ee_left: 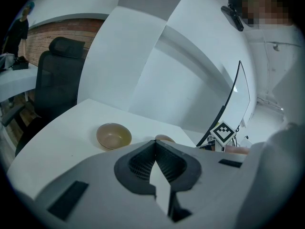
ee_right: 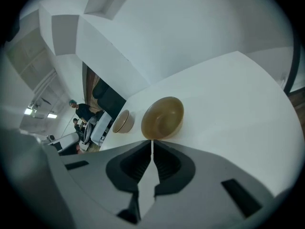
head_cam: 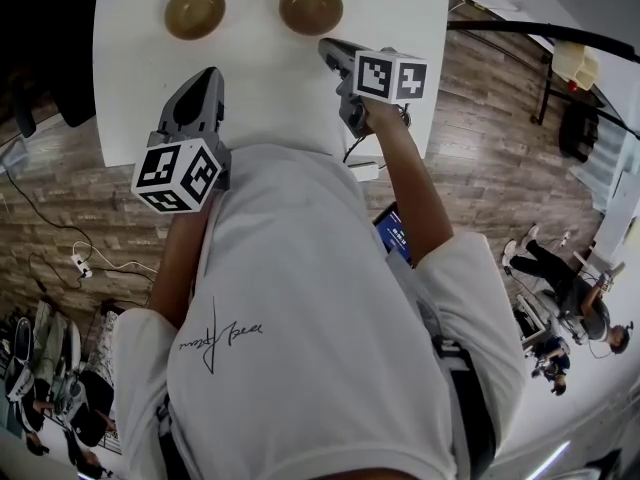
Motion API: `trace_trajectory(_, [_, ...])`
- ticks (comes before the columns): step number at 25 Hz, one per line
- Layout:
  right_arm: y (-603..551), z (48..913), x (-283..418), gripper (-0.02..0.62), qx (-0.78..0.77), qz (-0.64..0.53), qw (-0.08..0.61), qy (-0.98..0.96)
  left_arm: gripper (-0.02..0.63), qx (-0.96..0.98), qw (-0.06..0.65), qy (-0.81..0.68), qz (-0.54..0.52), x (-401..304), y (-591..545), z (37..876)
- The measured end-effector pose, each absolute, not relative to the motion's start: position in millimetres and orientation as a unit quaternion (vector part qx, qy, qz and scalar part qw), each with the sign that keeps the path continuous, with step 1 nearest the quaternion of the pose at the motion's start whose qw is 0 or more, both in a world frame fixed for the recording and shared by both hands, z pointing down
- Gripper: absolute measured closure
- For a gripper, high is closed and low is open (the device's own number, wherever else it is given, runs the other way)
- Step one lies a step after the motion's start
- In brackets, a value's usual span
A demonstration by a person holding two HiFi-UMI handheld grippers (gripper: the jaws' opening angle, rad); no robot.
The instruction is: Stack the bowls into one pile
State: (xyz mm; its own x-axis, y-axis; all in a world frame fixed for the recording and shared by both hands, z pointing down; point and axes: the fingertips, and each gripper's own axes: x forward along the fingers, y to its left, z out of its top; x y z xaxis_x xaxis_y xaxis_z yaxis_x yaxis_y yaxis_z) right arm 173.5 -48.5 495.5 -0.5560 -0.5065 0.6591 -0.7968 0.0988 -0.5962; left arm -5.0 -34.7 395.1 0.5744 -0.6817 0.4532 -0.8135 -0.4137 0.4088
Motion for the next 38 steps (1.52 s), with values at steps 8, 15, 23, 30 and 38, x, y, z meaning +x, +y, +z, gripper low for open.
trace_trajectory(8, [-51,503,185,0.532,0.461,0.545,0.097,-0.693,0.598,0.831,0.31,-0.447,0.113,-11,-32,399])
trace_trajectory(15, [-57,513,191,0.532,0.453,0.61,0.03,-0.65,0.598,0.827,0.317,-0.449,0.117,-9,-35,403])
trace_trajectory(23, [-67,518,189,0.532,0.429,0.681,-0.064,-0.589,0.598,0.823,0.324,-0.453,0.113,-12,-37,406])
trace_trajectory(30, [-74,525,187,0.54,0.431,0.695,-0.086,-0.569,0.598,0.816,0.33,-0.46,0.112,-18,-36,409])
trace_trajectory(38, [-80,525,196,0.571,0.447,0.699,-0.104,-0.548,0.598,0.812,0.333,-0.467,0.109,-19,-36,410])
